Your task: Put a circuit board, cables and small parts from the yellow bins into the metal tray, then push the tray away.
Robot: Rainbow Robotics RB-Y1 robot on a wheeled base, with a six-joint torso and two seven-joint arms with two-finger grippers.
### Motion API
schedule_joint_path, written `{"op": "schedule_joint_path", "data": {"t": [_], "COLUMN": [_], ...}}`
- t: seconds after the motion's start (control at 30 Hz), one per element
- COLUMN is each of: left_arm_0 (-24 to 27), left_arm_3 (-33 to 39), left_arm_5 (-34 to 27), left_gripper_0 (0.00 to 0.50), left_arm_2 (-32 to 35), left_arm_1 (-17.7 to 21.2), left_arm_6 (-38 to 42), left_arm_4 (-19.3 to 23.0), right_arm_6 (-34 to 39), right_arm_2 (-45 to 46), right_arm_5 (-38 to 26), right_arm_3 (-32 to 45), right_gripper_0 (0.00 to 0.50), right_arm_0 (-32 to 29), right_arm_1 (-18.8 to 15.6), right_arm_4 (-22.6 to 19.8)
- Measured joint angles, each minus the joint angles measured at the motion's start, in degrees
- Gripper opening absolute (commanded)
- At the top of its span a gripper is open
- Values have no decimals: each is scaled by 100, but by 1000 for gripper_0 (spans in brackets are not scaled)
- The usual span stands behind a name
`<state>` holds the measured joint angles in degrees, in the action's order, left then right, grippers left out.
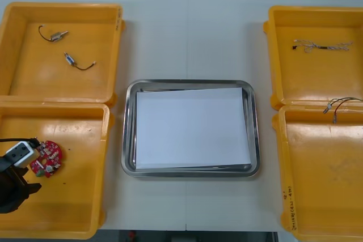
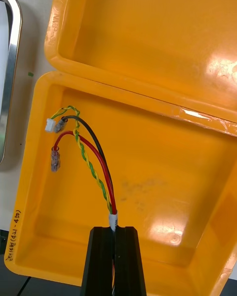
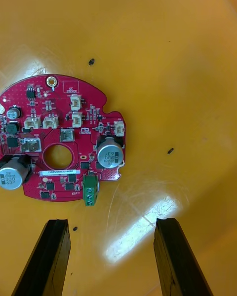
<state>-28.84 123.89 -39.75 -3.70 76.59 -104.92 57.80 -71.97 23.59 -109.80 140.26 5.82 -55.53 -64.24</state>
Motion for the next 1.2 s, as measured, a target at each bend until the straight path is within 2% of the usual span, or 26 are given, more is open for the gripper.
{"op": "schedule_joint_path", "data": {"t": [0.57,1.2], "left_arm_0": [877,1246], "left_arm_3": [-535,-721], "left_arm_5": [236,249], "left_gripper_0": [500,500], "left_arm_2": [-872,-1303], "left_arm_1": [0,0], "left_arm_6": [0,0], "left_arm_4": [-109,-167], "right_arm_6": [0,0], "right_arm_2": [0,0], "right_arm_5": [0,0], "right_arm_3": [0,0], "right_gripper_0": [0,0], "right_arm_0": [0,1], "right_arm_1": [0,0], "right_arm_4": [0,-1]}}
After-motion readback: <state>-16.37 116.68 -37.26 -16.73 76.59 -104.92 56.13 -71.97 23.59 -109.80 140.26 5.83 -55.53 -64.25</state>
